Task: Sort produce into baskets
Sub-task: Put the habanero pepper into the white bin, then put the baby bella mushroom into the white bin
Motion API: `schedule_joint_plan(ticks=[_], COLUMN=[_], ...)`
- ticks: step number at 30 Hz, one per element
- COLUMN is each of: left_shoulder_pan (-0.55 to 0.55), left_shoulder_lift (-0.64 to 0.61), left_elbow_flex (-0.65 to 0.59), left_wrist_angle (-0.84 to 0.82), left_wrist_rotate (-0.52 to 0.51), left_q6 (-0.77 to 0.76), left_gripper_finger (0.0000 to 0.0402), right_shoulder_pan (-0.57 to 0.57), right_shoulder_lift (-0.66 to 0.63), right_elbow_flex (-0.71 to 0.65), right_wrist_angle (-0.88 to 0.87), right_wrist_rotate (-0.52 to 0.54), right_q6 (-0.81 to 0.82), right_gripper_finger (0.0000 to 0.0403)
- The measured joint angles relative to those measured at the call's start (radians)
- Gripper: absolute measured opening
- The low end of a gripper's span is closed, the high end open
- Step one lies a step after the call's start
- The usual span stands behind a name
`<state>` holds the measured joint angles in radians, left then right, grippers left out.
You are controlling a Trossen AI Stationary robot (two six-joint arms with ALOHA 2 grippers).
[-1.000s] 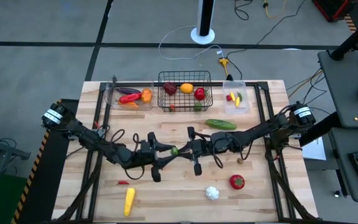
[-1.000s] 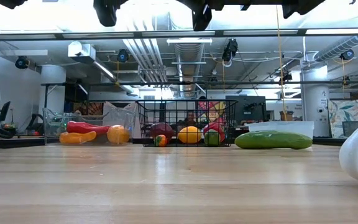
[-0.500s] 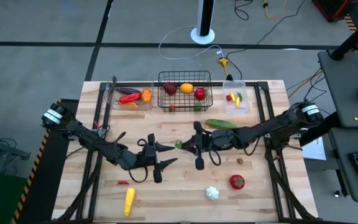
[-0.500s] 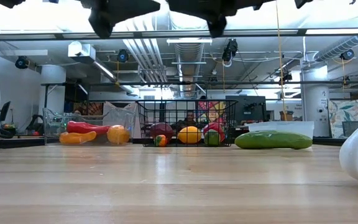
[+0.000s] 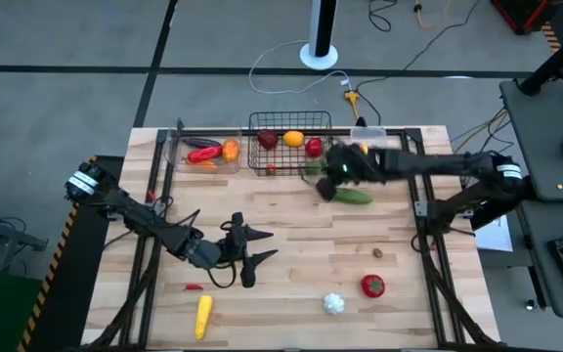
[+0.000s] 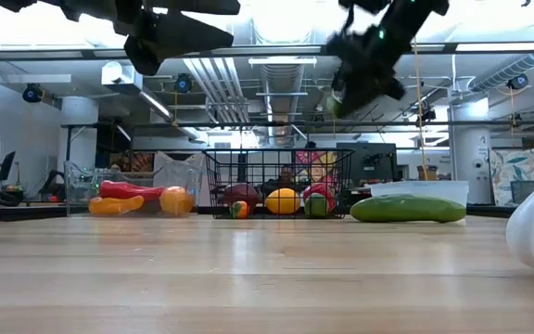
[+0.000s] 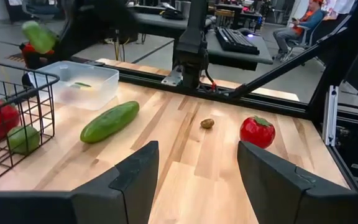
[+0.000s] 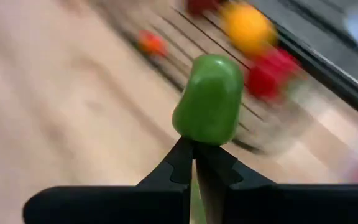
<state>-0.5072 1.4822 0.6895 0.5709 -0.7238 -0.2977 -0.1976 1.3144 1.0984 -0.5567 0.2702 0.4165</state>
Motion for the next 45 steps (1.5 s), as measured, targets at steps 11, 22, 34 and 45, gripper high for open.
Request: schedule_joint_plan(ticks=[11, 22, 34, 45], left_shoulder_pan=[0.0, 0.0, 0.0, 0.0], left_shoulder_lift=[-0.001, -0.001, -0.001, -0.025], left_elbow_flex=[0.0, 0.0, 0.0, 0.0], left_wrist_angle=[-0.013, -0.013, -0.013, -0.117], left_wrist_rotate=[0.0, -0.002, -0.002, 0.021], left_q6=[0.0, 0.0, -0.008, -0.191], left_gripper_finger=[0.0201, 0.0201, 0.0201, 0.0201], right_shoulder_pan=[-0.378, -0.479, -0.48, -0.417], right_shoulder_lift=[0.163, 0.315, 0.333, 0.195], right_elbow_flex=[0.126, 0.121, 0.121, 0.118], right_wrist_angle=[-0.56, -0.555, -0.546, -0.51], right_wrist_rotate=[0.022, 0.019, 0.027, 0.047], right_q6=[0.074, -0.034, -0.033, -0.025], right_gripper_finger=[0.0009, 0.0009, 0.0057, 0.0117])
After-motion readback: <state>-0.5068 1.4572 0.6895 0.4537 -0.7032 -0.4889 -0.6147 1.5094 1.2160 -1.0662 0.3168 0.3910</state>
